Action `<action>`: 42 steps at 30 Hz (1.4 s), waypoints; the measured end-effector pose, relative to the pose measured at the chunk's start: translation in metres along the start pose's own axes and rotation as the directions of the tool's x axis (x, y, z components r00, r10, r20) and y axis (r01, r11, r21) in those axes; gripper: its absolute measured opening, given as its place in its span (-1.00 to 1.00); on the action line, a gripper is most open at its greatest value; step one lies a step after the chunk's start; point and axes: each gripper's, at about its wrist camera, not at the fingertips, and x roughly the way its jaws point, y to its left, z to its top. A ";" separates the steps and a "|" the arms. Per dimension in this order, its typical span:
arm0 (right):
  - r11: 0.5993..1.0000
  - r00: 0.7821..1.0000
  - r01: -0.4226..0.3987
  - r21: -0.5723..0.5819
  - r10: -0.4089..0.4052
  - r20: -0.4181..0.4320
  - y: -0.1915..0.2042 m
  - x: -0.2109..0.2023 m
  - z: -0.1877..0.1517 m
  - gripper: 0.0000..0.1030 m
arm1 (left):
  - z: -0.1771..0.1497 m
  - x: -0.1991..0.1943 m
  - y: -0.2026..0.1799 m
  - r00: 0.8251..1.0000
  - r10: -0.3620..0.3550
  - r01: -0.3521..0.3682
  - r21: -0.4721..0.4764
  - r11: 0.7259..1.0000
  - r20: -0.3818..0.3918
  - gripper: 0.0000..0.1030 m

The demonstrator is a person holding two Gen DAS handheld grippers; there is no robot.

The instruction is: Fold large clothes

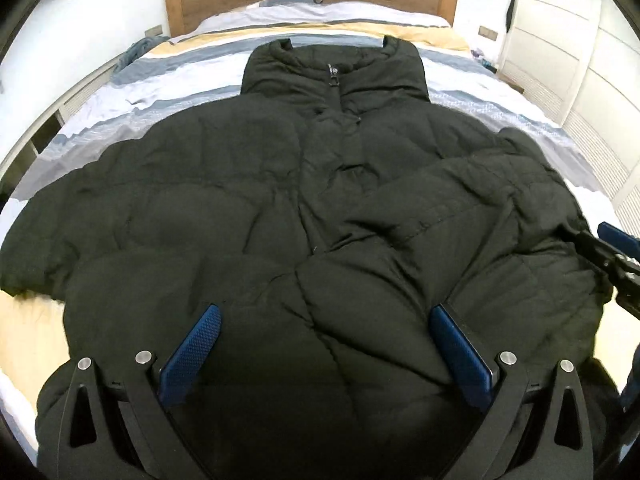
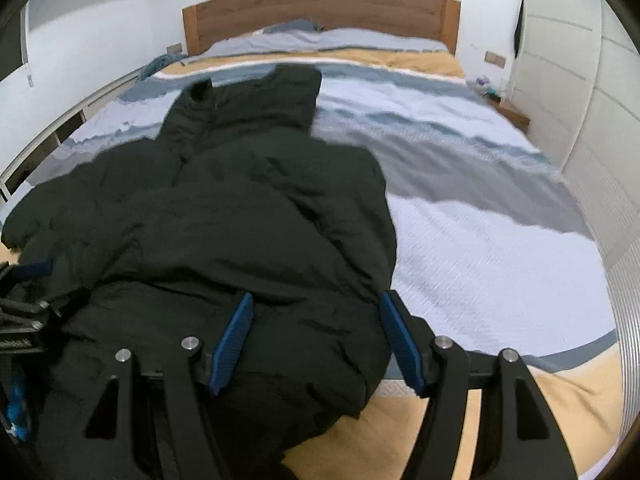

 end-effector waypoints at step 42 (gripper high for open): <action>0.990 0.992 0.001 0.140 -0.018 0.123 0.105 -0.203 -0.063 0.25 | -0.069 -0.208 0.200 0.987 -0.077 0.086 -0.061 0.994 0.138 0.97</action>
